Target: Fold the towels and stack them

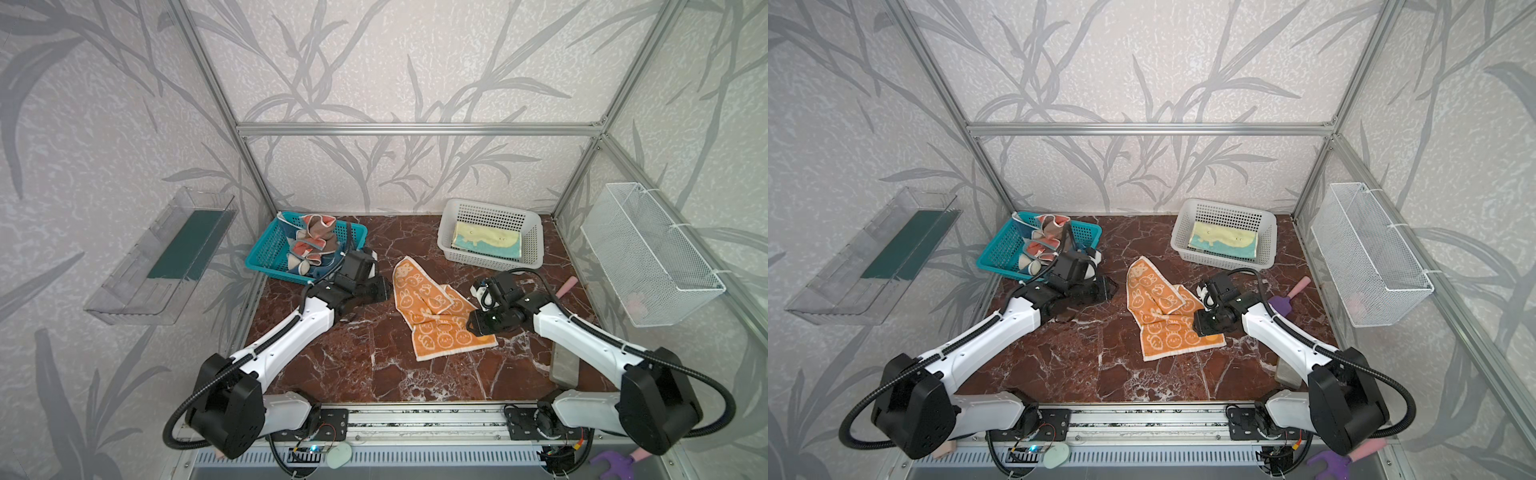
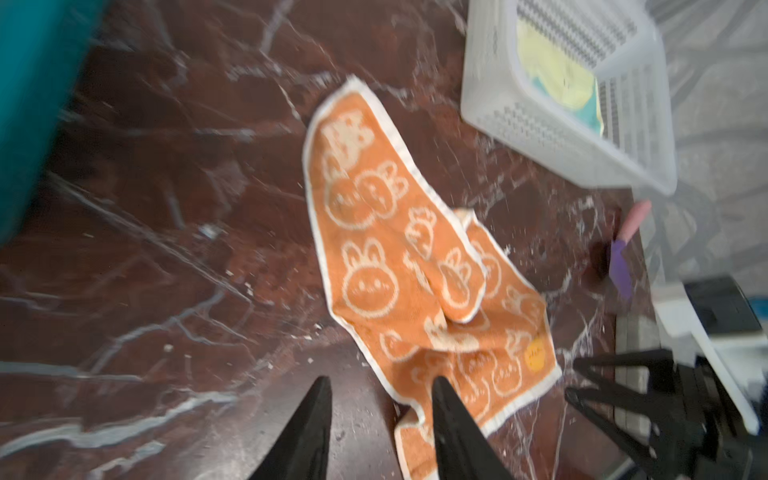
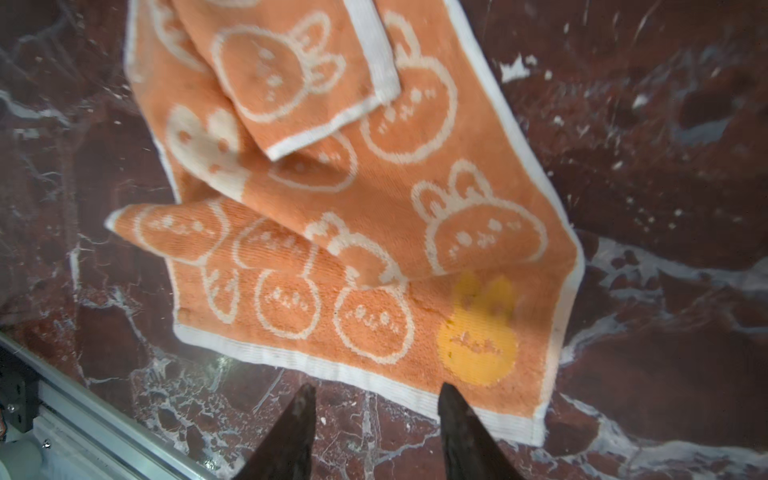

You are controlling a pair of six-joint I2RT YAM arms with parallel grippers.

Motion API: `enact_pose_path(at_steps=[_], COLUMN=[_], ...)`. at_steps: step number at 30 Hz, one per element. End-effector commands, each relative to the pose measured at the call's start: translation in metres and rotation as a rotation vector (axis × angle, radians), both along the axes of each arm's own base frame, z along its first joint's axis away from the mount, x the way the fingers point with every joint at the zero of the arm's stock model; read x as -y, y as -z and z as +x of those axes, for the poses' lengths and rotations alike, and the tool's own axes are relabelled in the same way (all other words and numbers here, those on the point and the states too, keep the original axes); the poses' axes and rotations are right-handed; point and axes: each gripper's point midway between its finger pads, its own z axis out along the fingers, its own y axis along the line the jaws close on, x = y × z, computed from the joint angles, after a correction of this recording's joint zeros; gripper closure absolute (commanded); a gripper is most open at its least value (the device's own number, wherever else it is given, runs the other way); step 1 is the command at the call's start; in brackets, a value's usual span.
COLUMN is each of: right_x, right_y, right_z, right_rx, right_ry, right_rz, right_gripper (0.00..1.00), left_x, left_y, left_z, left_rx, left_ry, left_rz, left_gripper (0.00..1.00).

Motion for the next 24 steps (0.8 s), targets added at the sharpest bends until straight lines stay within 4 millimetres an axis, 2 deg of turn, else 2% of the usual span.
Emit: enact_pose_path(at_steps=[1, 4, 8, 12, 15, 17, 20, 24], right_x=[-0.010, -0.018, -0.037, -0.064, -0.084, -0.094, -0.091, -0.075], right_y=[0.018, 0.039, 0.065, 0.072, 0.063, 0.047, 0.016, -0.020], right_z=[-0.002, -0.015, -0.043, -0.069, -0.084, -0.085, -0.074, -0.043], right_rx=[-0.039, -0.076, -0.141, -0.170, -0.172, -0.153, -0.067, 0.054], right_ry=[0.011, -0.007, -0.053, -0.123, -0.172, -0.176, -0.160, -0.104], right_rz=[0.021, -0.006, -0.030, -0.027, 0.009, 0.059, 0.081, 0.080], right_gripper=[0.54, 0.54, 0.56, 0.60, 0.61, 0.61, 0.60, 0.59], left_x=[0.035, 0.059, 0.082, 0.078, 0.055, 0.030, -0.003, -0.045], left_y=[0.045, 0.075, 0.101, 0.123, 0.136, 0.144, 0.149, 0.147], left_z=[-0.027, -0.052, -0.073, -0.084, -0.093, -0.103, -0.121, -0.142], left_rx=[-0.104, -0.163, -0.205, -0.255, -0.273, -0.295, -0.323, -0.345], left_ry=[0.081, 0.163, 0.242, 0.235, 0.193, 0.154, 0.112, 0.030], left_rz=[0.030, 0.096, 0.134, 0.172, 0.233, 0.300, 0.372, 0.440], left_gripper=[0.62, 0.62, 0.61, 0.62, 0.62, 0.63, 0.63, 0.63])
